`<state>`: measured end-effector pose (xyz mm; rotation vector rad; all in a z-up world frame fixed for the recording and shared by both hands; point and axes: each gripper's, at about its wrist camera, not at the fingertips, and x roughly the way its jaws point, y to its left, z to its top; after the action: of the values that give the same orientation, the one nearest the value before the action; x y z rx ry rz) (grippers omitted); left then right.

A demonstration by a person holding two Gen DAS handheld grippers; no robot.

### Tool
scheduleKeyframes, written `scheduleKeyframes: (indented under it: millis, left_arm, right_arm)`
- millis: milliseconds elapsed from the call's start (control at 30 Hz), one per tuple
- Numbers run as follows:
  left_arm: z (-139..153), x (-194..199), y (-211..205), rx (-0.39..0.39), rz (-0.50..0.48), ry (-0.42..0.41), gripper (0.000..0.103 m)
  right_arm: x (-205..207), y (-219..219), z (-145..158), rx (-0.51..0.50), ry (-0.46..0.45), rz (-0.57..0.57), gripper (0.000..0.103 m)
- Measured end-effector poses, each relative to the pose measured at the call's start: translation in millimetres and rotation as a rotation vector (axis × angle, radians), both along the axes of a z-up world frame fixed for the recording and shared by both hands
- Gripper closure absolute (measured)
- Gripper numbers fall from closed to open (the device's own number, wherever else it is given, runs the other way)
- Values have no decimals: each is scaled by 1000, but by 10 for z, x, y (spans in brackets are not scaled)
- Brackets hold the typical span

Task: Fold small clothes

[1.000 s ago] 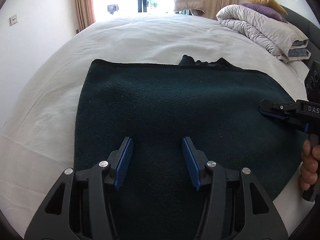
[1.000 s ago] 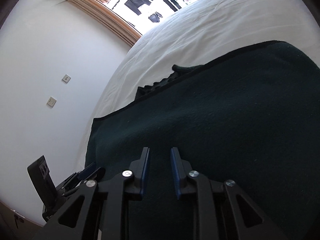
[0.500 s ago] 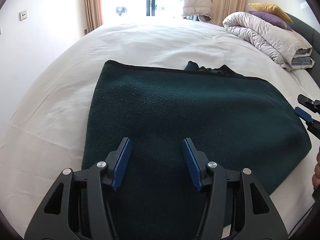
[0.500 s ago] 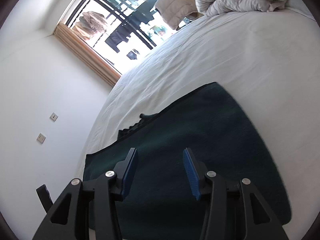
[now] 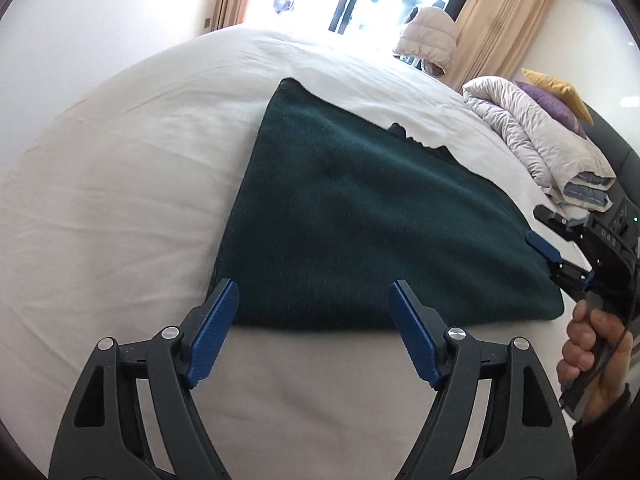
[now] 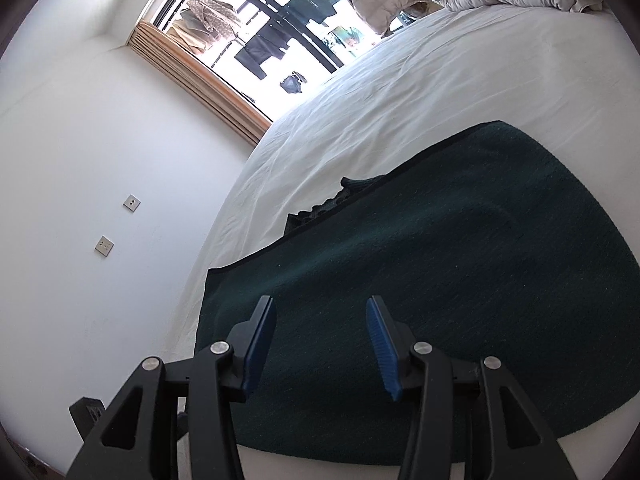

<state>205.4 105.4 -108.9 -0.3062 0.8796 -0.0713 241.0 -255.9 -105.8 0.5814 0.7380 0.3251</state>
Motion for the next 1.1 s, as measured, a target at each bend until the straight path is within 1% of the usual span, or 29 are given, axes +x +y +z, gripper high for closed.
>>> scheduleKeyframes:
  millis: [33, 67, 167, 267, 333, 367, 433, 500, 533, 633, 767, 800, 833, 867, 900, 933, 967, 1000, 1033, 1100]
  left_arm:
    - [-22, -71, -4, -4, 3, 9, 26]
    - [-37, -142, 8, -26, 7, 16, 26]
    - [-118, -328, 110, -152, 45, 42, 26]
    - [-198, -413, 209, -285, 100, 28, 25]
    - [-247, -382, 251, -365, 135, 36, 18]
    - [-261, -344, 258, -403, 151, 39, 17]
    - [-275, -239, 259, -464, 175, 29, 6]
    - [-294, -145, 259, -502, 218, 29, 6]
    - [-290, -102, 262, -521, 237, 29, 4]
    - [-284, 24, 280, -580, 278, 20, 3]
    - [-276, 210, 301, -685, 276, 18, 4]
    - [-274, 251, 294, -712, 266, 21, 8]
    - [-278, 296, 279, -737, 247, 23, 14]
    - [-283, 372, 270, -741, 232, 26, 18]
    - [-309, 412, 268, -743, 226, 26, 27]
    - [-348, 452, 279, -752, 229, 26, 38]
    - [-405, 475, 289, -765, 238, 35, 46]
    - [-448, 504, 298, -780, 249, 44, 60]
    - [-483, 527, 320, -799, 251, 47, 69]
    - [-530, 596, 343, -811, 242, 44, 74]
  right_arm:
    - [-7, 6, 4, 1, 0, 3, 53]
    - [-16, 13, 13, -2, -3, 10, 53]
    - [-37, 29, 41, -4, -14, 29, 53]
    - [-23, 27, 13, 20, -8, 31, 53]
    - [-9, 51, -12, 38, -1, 43, 53]
    - [-3, 68, -18, 45, -1, 49, 53]
    - [13, 89, -27, 64, 1, 55, 53]
    - [30, 101, -19, 74, 3, 60, 53]
    - [36, 107, -9, 74, 0, 67, 53]
    - [64, 118, 15, 66, -2, 85, 55]
    - [95, 101, 3, 80, 0, 84, 55]
    - [108, 102, -10, 80, 4, 84, 55]
    - [116, 105, -22, 79, 8, 85, 56]
    - [129, 109, -35, 81, 11, 87, 56]
    - [140, 115, -46, 83, 14, 91, 56]
    - [151, 124, -57, 80, 19, 93, 57]
    - [164, 133, -69, 78, 24, 95, 58]
    - [181, 140, -85, 77, 29, 97, 58]
    - [201, 150, -101, 73, 37, 99, 60]
    - [252, 175, -140, 57, 58, 106, 64]
